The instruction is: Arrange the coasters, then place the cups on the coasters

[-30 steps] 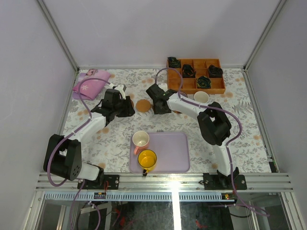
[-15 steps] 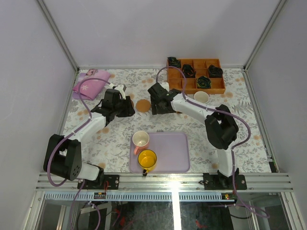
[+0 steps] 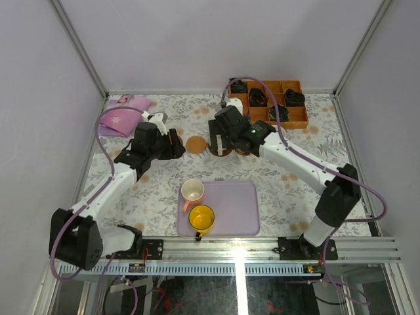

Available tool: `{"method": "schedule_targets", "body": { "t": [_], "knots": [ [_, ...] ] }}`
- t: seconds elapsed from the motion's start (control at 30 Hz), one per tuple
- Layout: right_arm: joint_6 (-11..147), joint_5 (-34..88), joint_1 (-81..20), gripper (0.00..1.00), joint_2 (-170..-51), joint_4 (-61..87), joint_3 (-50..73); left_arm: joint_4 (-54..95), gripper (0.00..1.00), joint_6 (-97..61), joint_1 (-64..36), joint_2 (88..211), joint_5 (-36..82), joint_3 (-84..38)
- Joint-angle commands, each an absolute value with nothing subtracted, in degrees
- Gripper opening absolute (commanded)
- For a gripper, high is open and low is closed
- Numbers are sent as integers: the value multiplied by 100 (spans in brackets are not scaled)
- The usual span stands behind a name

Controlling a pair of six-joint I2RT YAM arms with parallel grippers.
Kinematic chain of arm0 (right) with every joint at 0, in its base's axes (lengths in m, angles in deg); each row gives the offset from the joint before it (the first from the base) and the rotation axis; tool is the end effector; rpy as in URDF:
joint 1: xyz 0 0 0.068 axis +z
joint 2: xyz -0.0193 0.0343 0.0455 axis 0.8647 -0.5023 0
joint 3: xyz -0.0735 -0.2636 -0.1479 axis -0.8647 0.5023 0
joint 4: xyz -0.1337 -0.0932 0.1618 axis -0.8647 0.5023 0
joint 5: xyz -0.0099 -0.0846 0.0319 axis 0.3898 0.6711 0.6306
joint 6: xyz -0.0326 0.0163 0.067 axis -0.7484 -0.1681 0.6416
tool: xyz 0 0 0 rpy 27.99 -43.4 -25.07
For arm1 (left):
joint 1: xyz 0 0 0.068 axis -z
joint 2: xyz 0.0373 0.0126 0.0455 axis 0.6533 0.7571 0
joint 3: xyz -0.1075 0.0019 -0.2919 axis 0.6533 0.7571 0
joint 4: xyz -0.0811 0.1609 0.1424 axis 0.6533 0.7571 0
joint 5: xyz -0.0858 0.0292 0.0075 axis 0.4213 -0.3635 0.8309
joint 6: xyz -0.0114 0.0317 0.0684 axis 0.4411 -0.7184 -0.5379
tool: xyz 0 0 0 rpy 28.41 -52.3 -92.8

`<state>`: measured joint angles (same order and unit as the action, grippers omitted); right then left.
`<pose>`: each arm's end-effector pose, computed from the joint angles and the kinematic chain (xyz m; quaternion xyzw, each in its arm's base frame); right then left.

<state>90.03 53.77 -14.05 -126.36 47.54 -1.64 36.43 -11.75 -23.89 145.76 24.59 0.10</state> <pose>0.2759 0.2526 0.3515 -0.0660 0.9044 0.1140 0.4057 0.2390 -0.0840 0.2958 0.0289 0.8885 -0.2085 0.4077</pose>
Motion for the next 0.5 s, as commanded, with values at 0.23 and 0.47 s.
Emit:
{"method": "schedule_targets", "body": {
  "t": [0.23,0.47],
  "knots": [
    [8551,6777,-1472,99,-11677,4209,399,4382,59,-385,-1707,13295,1938,592],
    [8134,7370,-1626,99,-11101,3369,948,4881,60,157,-1460,12636,1872,871]
  ]
}}
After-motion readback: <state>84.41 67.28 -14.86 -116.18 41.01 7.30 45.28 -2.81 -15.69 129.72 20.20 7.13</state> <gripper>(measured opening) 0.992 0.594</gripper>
